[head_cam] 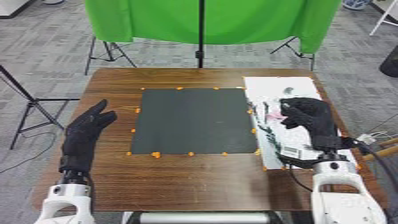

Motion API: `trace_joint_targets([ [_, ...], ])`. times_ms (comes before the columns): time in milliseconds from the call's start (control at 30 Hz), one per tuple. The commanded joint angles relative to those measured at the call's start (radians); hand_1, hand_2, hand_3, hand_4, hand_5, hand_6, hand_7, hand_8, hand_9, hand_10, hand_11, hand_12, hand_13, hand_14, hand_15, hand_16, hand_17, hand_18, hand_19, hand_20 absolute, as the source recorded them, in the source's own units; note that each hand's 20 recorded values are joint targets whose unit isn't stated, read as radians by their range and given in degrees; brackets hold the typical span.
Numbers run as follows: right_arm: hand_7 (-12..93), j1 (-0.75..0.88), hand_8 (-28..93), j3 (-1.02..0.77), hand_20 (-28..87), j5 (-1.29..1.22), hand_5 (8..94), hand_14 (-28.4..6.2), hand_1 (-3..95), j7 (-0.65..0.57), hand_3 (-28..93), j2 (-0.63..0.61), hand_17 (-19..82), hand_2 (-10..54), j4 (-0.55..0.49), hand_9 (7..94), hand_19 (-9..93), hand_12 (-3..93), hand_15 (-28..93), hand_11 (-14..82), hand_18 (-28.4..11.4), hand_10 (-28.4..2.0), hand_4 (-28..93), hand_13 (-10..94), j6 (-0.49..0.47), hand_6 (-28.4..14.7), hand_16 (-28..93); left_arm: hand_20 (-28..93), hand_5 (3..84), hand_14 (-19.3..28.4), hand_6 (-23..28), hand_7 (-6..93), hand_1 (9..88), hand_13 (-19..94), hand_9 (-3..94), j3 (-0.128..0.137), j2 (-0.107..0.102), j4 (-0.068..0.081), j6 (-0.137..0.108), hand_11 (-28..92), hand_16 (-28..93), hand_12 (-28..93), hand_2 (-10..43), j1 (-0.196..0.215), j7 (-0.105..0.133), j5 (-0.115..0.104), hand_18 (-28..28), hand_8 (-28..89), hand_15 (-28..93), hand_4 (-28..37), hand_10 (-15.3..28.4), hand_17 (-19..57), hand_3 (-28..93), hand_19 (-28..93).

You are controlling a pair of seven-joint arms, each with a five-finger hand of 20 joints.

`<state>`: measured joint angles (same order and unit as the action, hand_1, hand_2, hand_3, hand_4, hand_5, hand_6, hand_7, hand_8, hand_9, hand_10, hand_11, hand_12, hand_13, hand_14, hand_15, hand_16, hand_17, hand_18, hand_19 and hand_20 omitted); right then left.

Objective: Arrange flowers

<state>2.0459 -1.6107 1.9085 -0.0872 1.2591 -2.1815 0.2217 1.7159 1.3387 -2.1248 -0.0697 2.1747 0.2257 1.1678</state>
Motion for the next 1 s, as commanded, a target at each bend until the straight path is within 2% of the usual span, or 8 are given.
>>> trace_joint_targets([
  [33, 15, 0.023, -8, -0.034, 39, 0.54, 64.9, -10.5, 40.9, -0.132, 21, -0.151, 52, -9.5, -0.015, 71.5, 71, 20.2, 35, 18.1, -14.0, -15.9, -23, 76, -0.217, -3.3, 23, 24, 45.7, 15.3, 1.5, 8.1, 25.4, 38, 47.4, 0.006, 0.0, -0.007, -0.004, 17, 5, 14, -3.7, 0.013, -0.023, 0.012, 12.9, -6, 11, -20.0, 12.0, 6.3, 64, 4],
  [100, 15, 0.03, -7, -0.039, 37, 0.551, 65.6, -10.3, 48.4, -0.166, -3, -0.17, 53, -9.5, -0.019, 71.6, 75, 20.1, 36, 17.9, -13.7, -16.0, -8, 78, -0.268, -3.7, 24, 24, 45.6, 15.3, 1.6, 8.0, 25.4, 38, 47.3, 0.005, -0.002, -0.005, 0.001, 17, 5, 14, -3.8, 0.009, -0.028, 0.012, 12.9, -6, 11, -19.9, 12.0, 6.3, 64, 4],
  [233, 14, 0.014, -7, -0.009, 35, 0.601, 66.6, -9.5, 51.7, -0.235, -15, -0.204, 55, -9.5, -0.003, 72.5, 78, 20.2, 37, 17.9, -12.8, -16.7, 2, 80, -0.341, -4.1, 24, 24, 45.6, 15.2, 1.6, 8.0, 25.5, 38, 47.1, 0.008, -0.006, -0.005, 0.01, 17, 5, 14, -4.0, 0.002, -0.028, 0.023, 12.9, -6, 11, -19.8, 12.0, 6.3, 64, 4],
  [300, 14, -0.005, -6, 0.018, 33, 0.618, 65.7, -8.6, 53.7, -0.253, -25, -0.216, 57, -9.5, 0.024, 72.3, 79, 20.7, 36, 17.7, -11.8, -17.0, 23, 82, -0.328, -4.5, 24, 24, 45.6, 15.1, 1.7, 7.9, 25.5, 38, 47.0, 0.007, -0.008, -0.005, 0.009, 17, 5, 14, -4.1, 0.005, -0.032, 0.019, 12.9, -6, 11, -19.8, 12.0, 6.3, 64, 4],
  [333, 14, -0.011, -6, 0.029, 32, 0.625, 65.3, -8.2, 54.7, -0.263, -27, -0.222, 57, -9.5, 0.033, 72.2, 79, 21.0, 36, 17.8, -11.5, -17.0, 27, 83, -0.32, -4.6, 24, 24, 45.6, 15.0, 1.6, 7.9, 25.5, 38, 46.9, 0.006, -0.008, -0.005, 0.008, 17, 5, 14, -4.1, 0.006, -0.035, 0.018, 12.8, -6, 11, -19.8, 11.9, 6.3, 64, 4],
  [567, 19, -0.06, -5, 0.086, 33, 0.646, 67.3, -6.7, 57.8, -0.267, -28, -0.243, 60, -9.5, 0.116, 73.9, 83, 22.9, 39, 22.6, -10.0, -16.7, 26, 86, -0.272, -4.7, 26, 24, 45.5, 15.1, 1.6, 7.9, 25.4, 37, 46.7, -0.002, -0.011, -0.004, 0.014, 17, 5, 14, -4.5, 0.003, -0.037, 0.021, 12.8, -6, 11, -20.0, 12.0, 6.3, 65, 4],
  [700, 20, -0.082, -5, 0.114, 33, 0.659, 70.9, -5.8, 57.7, -0.278, -28, -0.241, 62, -9.5, 0.145, 77.7, 84, 22.9, 40, 24.4, -8.9, -16.5, 27, 88, -0.278, -4.9, 26, 24, 45.5, 15.0, 1.6, 7.7, 25.4, 37, 46.7, -0.007, -0.014, -0.004, 0.02, 16, 5, 14, -4.5, 0.002, -0.04, 0.021, 12.8, -6, 11, -20.0, 12.0, 6.2, 65, 4],
  [1000, 22, -0.085, -5, 0.163, 32, 0.67, 75.5, -4.6, 58.4, -0.288, -26, -0.256, 65, -9.5, 0.155, 82.8, 88, 22.7, 41, 26.9, -7.8, -15.5, 43, 92, -0.32, -4.2, 28, 24, 45.7, 15.3, 1.6, 8.0, 25.3, 37, 46.7, -0.004, -0.014, -0.006, 0.025, 16, 6, 15, -4.7, 0.006, -0.041, 0.023, 12.9, -6, 11, -20.2, 12.1, 6.0, 65, 4],
])
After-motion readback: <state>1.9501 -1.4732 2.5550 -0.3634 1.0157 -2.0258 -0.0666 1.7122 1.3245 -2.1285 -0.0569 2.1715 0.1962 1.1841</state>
